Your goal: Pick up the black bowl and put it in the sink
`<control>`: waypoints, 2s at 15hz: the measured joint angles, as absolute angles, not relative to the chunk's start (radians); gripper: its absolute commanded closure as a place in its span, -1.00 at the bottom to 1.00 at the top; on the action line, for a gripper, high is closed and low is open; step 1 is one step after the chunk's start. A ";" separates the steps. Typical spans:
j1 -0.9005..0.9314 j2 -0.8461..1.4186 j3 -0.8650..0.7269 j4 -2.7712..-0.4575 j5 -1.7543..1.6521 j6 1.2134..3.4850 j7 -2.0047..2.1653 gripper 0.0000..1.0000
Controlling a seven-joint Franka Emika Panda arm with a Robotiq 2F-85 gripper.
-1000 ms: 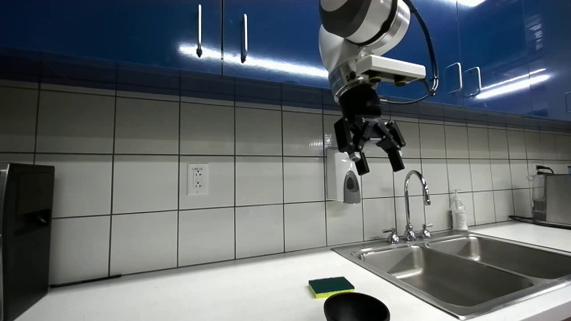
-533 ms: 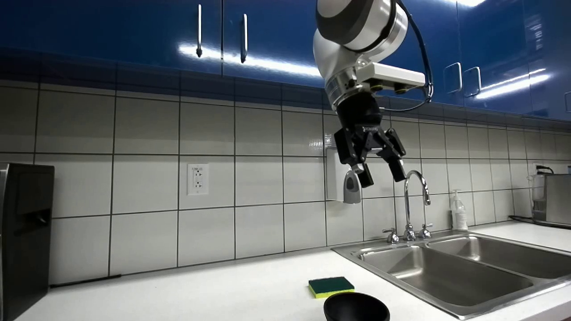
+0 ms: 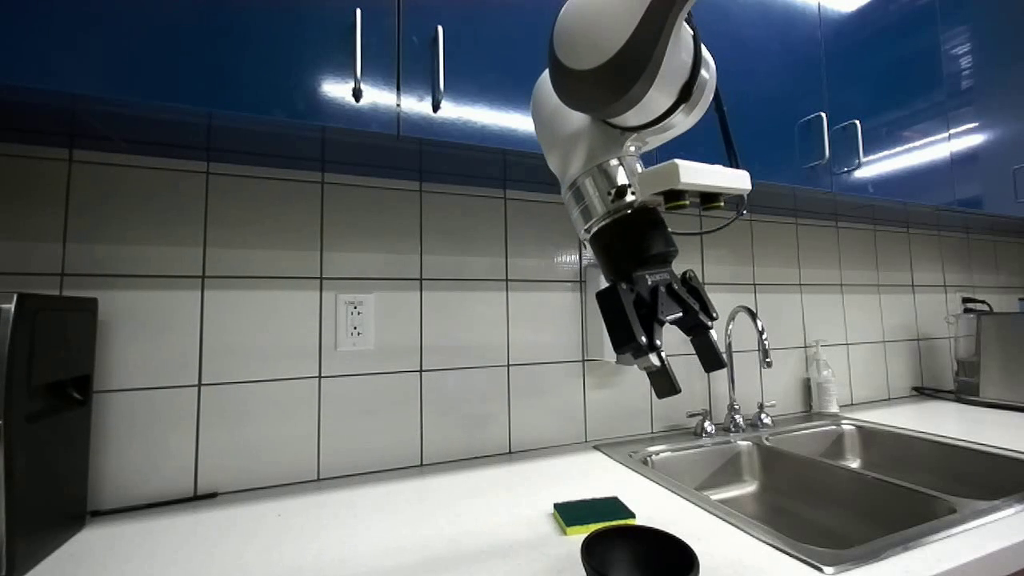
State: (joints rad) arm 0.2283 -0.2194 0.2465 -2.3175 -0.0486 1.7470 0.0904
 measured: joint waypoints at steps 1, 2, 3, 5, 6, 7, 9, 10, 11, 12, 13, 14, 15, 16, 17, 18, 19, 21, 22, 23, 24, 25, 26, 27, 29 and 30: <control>0.232 -0.209 0.249 -2.326 -0.055 1.767 0.086 -1.00; 0.236 -0.199 0.252 -2.335 -0.062 1.786 0.081 -1.00; 0.241 -0.187 0.254 -2.342 -0.067 1.807 0.077 -1.00; 0.248 -0.161 0.255 -2.356 -0.076 1.847 0.069 -1.00; 0.252 -0.148 0.256 -2.361 -0.080 1.867 0.068 -1.00; 0.254 -0.134 0.256 -2.366 -0.083 1.890 0.065 -1.00; 0.257 -0.107 0.256 -2.376 -0.086 1.940 0.054 -1.00; 0.258 -0.094 0.256 -2.381 -0.086 1.966 0.051 -1.00; 0.259 -0.081 0.256 -2.385 -0.086 1.991 0.049 -1.00; 0.259 -0.067 0.256 -2.388 -0.086 2.017 0.047 -1.00; 0.259 -0.053 0.256 -2.391 -0.086 2.040 0.044 -1.00; 0.259 -0.039 0.256 -2.394 -0.086 2.059 0.040 -1.00; 0.259 -0.023 0.256 -2.395 -0.086 2.077 0.036 -1.00; 0.259 -0.008 0.256 -2.395 -0.087 2.091 0.032 -1.00; 0.259 0.007 0.255 -2.395 -0.088 2.105 0.029 -1.00; 0.259 0.023 0.255 -2.395 -0.091 2.117 0.027 -1.00; 0.259 0.039 0.254 -2.395 -0.096 2.126 0.026 -1.00; 0.259 0.075 0.252 -2.392 -0.112 2.145 0.026 -1.00; 0.259 0.093 0.251 -2.390 -0.119 2.152 0.026 -1.00; 0.259 0.111 0.250 -2.386 -0.125 2.157 0.026 -1.00; 0.259 0.128 0.250 -2.380 -0.131 2.159 0.026 -1.00; 0.259 0.147 0.249 -2.372 -0.137 2.160 0.025 -1.00; 0.259 0.168 0.249 -2.361 -0.144 2.161 0.024 -1.00; 0.259 0.185 0.249 -2.350 -0.148 2.161 0.023 -1.00; 0.259 0.219 0.248 -2.327 -0.156 2.161 0.018 -1.00; 0.259 0.235 0.248 -2.315 -0.158 2.161 0.015 -1.00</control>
